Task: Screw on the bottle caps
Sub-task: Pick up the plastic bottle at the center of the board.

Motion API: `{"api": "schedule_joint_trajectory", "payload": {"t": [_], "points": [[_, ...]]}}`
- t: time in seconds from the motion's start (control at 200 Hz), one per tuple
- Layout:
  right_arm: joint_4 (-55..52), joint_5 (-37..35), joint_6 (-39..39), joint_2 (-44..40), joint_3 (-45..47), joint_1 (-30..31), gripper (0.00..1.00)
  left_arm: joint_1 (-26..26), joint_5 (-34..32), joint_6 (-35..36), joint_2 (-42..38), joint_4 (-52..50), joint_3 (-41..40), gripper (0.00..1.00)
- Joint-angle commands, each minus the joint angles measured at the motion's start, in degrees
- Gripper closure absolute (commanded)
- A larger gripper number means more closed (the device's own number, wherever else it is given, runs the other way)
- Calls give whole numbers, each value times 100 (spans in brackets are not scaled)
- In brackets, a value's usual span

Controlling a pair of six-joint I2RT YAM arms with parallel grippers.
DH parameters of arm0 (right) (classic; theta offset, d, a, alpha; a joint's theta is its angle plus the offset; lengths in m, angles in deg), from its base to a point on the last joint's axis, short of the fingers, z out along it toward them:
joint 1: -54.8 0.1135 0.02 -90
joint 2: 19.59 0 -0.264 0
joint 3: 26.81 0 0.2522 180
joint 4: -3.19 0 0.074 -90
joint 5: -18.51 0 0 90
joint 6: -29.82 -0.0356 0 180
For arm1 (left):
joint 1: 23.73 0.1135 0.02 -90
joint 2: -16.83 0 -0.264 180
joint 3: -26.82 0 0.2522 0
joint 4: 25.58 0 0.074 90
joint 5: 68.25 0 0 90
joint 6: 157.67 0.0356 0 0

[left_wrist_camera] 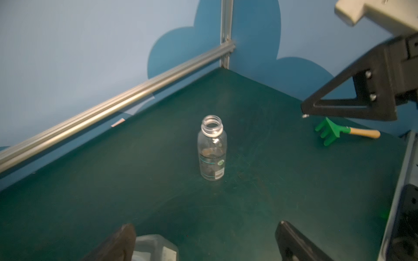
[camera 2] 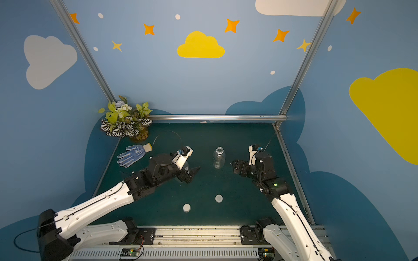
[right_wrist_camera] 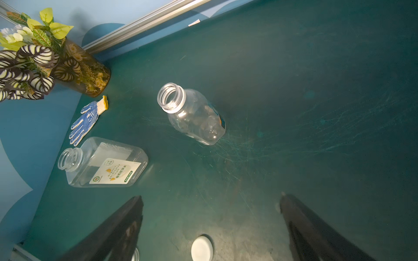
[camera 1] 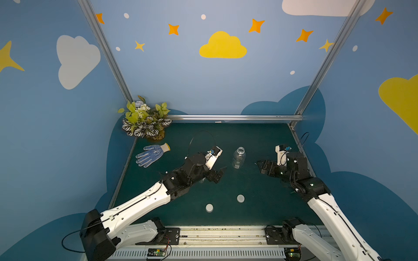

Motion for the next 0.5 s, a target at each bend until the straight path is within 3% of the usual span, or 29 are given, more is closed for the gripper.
{"api": "schedule_joint_trajectory", "payload": {"t": [0.0, 0.18, 0.496], "points": [[-74, 46, -173, -366, 199, 43, 2, -185, 321, -55, 511, 855, -110, 0], [-373, 192, -317, -622, 398, 48, 2, -201, 793, -122, 1509, 1971, 13, 0], [-973, 274, -228, -942, 540, 79, 2, -184, 821, -17, 2611, 2545, 606, 0]]}}
